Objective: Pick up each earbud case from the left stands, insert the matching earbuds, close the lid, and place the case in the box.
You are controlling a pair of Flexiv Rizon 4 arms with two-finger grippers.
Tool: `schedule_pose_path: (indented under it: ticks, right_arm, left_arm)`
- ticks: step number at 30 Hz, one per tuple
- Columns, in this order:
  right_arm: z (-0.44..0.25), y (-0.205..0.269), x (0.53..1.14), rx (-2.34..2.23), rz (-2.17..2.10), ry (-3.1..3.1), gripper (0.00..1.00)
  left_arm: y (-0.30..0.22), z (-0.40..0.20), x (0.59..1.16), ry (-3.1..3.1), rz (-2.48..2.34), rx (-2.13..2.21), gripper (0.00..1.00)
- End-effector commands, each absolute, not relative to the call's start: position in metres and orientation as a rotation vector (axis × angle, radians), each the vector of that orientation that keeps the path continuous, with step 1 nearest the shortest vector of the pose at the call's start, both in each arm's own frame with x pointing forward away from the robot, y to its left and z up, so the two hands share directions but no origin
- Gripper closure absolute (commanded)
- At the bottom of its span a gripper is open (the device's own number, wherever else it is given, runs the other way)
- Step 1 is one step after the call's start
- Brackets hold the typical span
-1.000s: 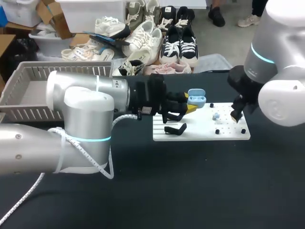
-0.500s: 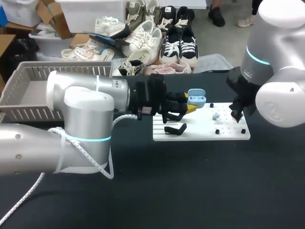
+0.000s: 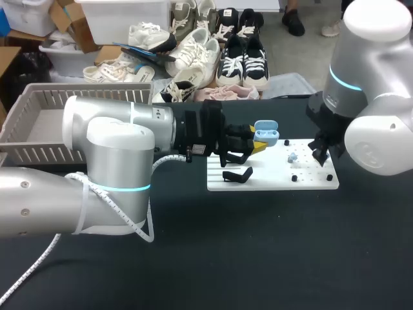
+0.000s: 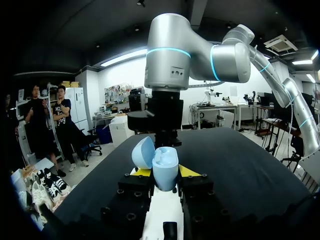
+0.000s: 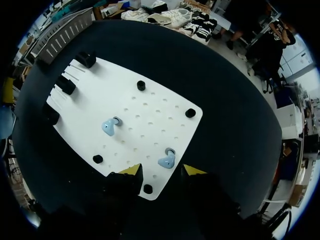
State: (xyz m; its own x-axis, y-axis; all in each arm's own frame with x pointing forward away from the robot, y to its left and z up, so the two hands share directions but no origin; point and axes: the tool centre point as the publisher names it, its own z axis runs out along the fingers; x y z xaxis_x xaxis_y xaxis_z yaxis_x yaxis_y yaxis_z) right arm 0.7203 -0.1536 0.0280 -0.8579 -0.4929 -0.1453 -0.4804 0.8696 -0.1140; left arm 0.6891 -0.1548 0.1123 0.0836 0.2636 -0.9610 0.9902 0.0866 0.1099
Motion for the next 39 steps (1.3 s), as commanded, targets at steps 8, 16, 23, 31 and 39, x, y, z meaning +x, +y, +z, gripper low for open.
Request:
schedule_pose_path:
  ticks: [8,16,23,31,39]
  right_arm:
    - [0.0255,-0.1534,0.7251,-0.726,-0.119,2.873,0.53]
    - [0.0249,-0.1521,0.7283,-0.709,-0.124,2.878,0.55]
    - [0.0247,-0.1525,0.7291,-0.670,-0.127,2.887,0.59]
    - [0.0240,-0.1508,0.7289,-0.623,-0.120,2.900,0.62]
    - [0.0221,-0.1490,0.7272,-0.574,-0.116,2.913,0.67]
  left_arm:
    - [-0.1542,0.1120,0.6881,1.368,-0.925,1.363,1.00]
    - [-0.1542,0.1120,0.6881,1.368,-0.925,1.363,1.00]
    - [-0.1542,0.1120,0.6881,1.368,-0.925,1.363,1.00]
    - [-0.1542,0.1120,0.6881,1.368,-0.925,1.363,1.00]
    - [-0.1542,0.1120,0.6881,1.368,-0.925,1.363,1.00]
